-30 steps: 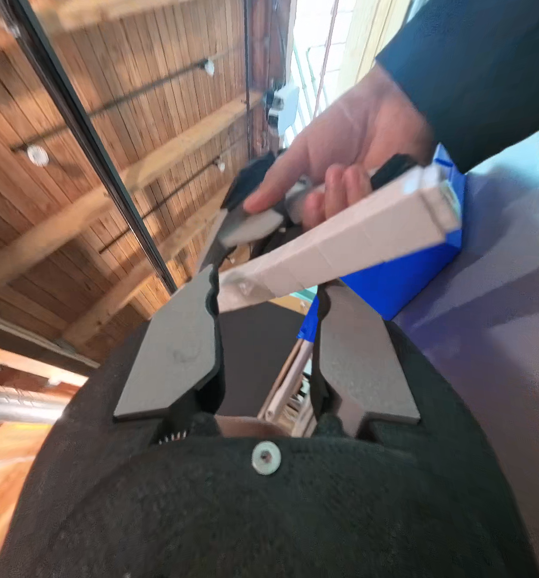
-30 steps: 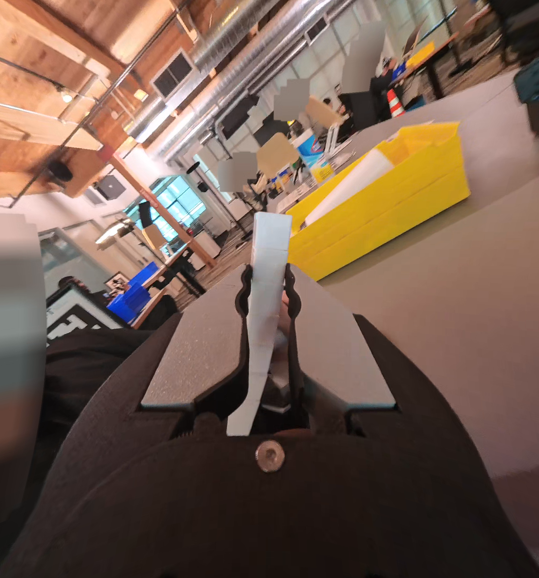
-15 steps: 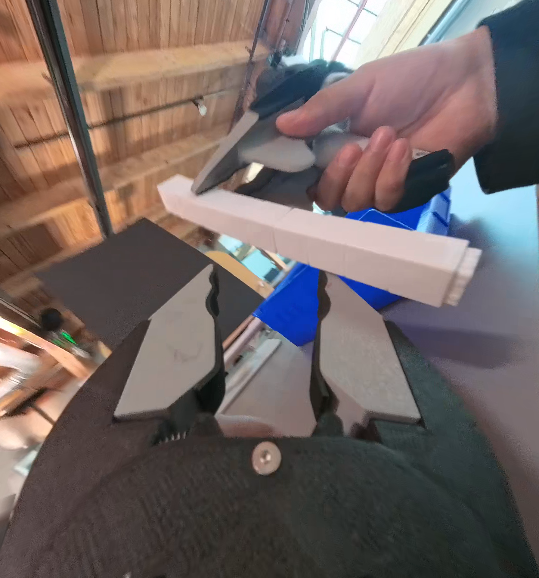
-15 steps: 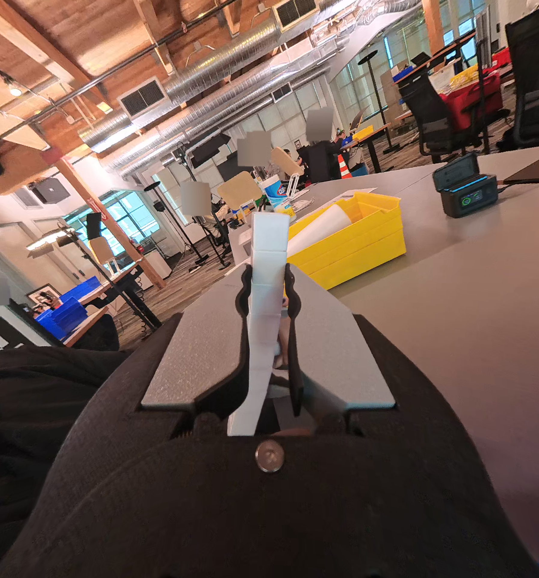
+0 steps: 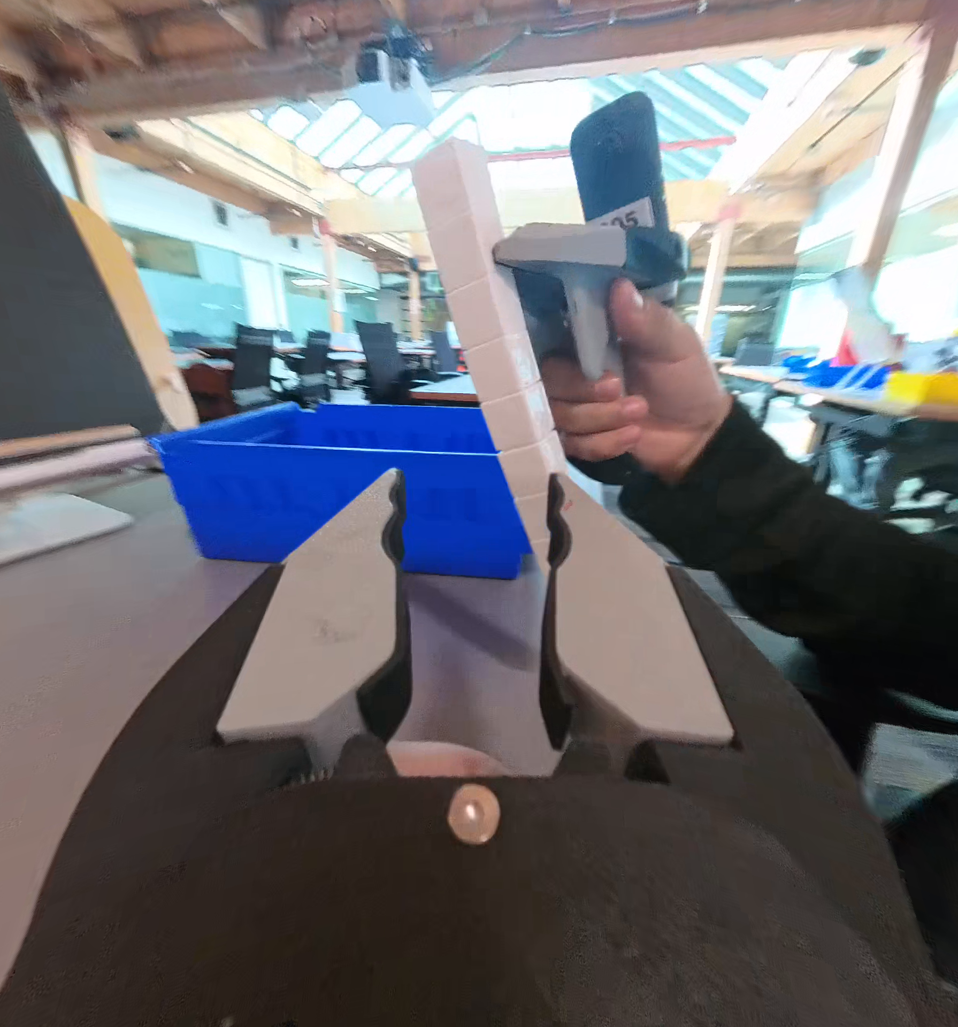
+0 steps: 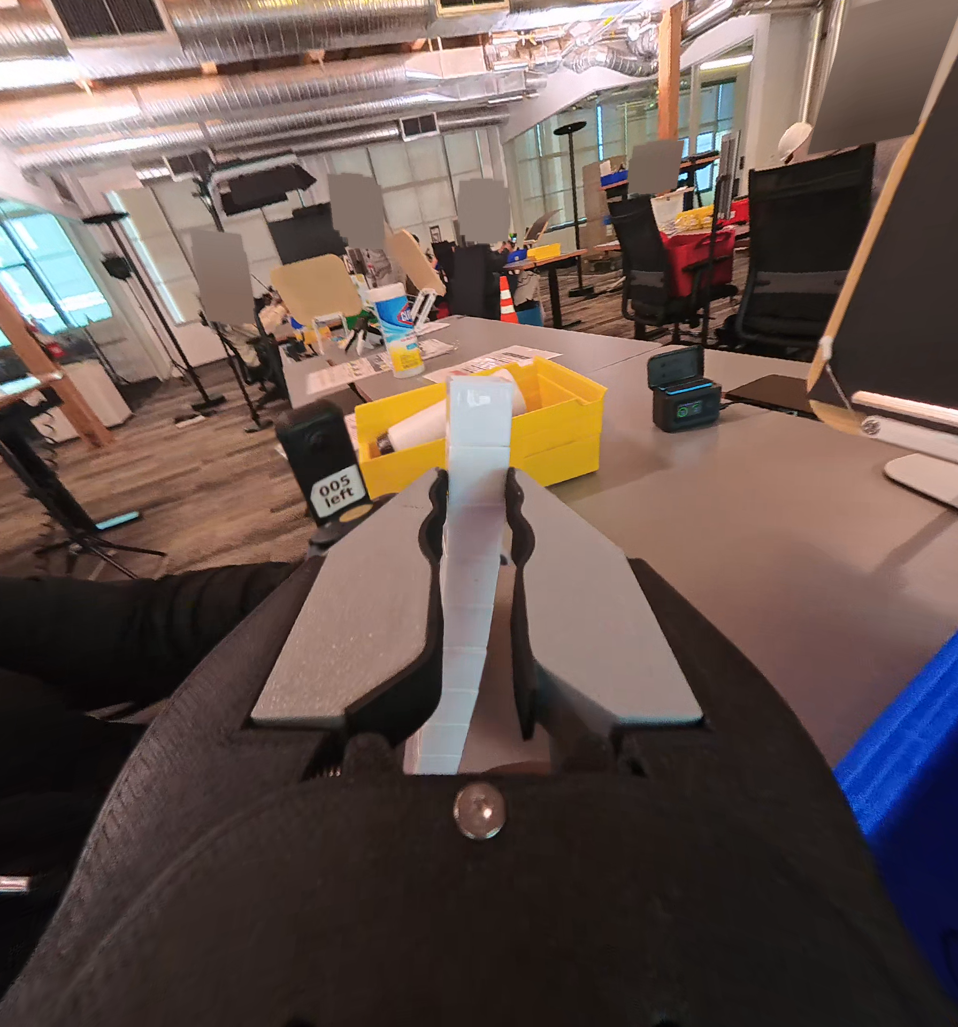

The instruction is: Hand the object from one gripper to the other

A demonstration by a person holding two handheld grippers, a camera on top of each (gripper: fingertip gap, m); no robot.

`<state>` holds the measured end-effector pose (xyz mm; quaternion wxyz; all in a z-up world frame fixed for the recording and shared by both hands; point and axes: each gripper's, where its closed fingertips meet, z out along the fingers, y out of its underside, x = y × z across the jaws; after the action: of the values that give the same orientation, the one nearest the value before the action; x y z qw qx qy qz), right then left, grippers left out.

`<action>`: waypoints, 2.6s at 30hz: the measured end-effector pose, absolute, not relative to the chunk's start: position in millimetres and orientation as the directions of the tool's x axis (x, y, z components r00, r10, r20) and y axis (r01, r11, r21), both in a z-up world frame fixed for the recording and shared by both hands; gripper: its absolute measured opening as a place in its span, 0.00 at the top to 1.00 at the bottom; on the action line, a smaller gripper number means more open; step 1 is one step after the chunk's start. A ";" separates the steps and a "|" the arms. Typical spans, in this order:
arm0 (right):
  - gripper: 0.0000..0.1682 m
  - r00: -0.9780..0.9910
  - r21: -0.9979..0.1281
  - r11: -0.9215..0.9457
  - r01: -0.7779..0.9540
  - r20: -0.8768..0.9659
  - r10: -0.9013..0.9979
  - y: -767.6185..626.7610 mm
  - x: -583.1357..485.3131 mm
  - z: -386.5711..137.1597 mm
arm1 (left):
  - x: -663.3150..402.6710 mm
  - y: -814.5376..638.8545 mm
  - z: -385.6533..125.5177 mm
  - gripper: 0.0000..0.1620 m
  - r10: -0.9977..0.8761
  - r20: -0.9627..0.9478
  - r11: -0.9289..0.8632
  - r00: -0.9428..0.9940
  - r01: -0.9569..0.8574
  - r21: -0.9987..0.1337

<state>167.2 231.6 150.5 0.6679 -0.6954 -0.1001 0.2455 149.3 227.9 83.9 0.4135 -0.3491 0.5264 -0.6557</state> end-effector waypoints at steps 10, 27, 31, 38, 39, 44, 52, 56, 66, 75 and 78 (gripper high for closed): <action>0.89 0.851 -0.994 -0.053 0.097 0.055 0.523 239.5 116.0 132.4 | 137.3 203.4 81.9 0.76 -0.800 0.095 -0.187 -0.592 0.096 -0.978; 0.73 0.831 -0.942 -0.168 0.289 0.160 0.533 228.7 114.3 102.8 | 135.8 214.8 92.7 0.86 -0.844 0.002 -0.129 -0.537 0.199 -0.971; 0.71 0.823 -0.924 -0.219 0.314 0.151 0.547 227.1 119.8 88.3 | 135.8 219.6 97.2 0.87 -0.855 0.007 -0.144 -0.518 0.224 -0.964; 0.87 0.803 -0.908 -0.283 0.309 0.090 0.589 240.3 116.7 60.3 | 130.6 224.9 107.6 0.87 -0.852 0.025 -0.196 -0.523 0.275 -0.941; 0.87 0.802 -0.904 -0.287 0.316 0.094 0.589 243.2 116.7 58.0 | 132.1 228.0 106.7 0.87 -0.858 0.037 -0.200 -0.512 0.269 -0.942; 0.88 0.808 -0.933 -0.278 0.229 0.024 0.588 246.7 117.6 70.9 | 134.4 242.8 108.8 0.66 -0.888 0.089 -0.234 -0.451 0.276 -0.932; 0.89 0.834 -0.978 -0.200 0.068 -0.054 0.548 233.0 141.3 112.8 | 144.1 246.4 100.3 0.79 -0.929 0.049 -0.154 -0.367 0.263 -0.953; 0.89 0.822 -0.972 -0.213 0.094 -0.046 0.568 230.4 141.4 106.5 | 141.6 246.3 99.2 0.87 -0.920 0.040 -0.151 -0.389 0.259 -0.954; 0.89 0.783 -0.971 -0.230 0.070 -0.090 0.616 222.3 140.7 105.6 | 134.4 235.0 104.1 0.79 -0.892 0.030 -0.173 -0.451 0.278 -0.945; 0.89 0.753 -0.968 -0.244 0.056 -0.119 0.647 221.0 134.9 102.9 | 124.6 238.9 116.3 0.84 -0.824 0.134 -0.329 -0.551 0.273 -0.904; 0.89 0.742 -0.966 -0.255 0.048 -0.136 0.656 221.8 131.8 100.9 | 123.0 237.3 116.7 0.85 -0.811 0.141 -0.342 -0.568 0.265 -0.901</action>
<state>131.8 221.8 100.9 0.5628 -0.7446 -0.2364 0.2700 123.0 237.3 116.7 0.3533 -0.3020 0.4516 -0.7616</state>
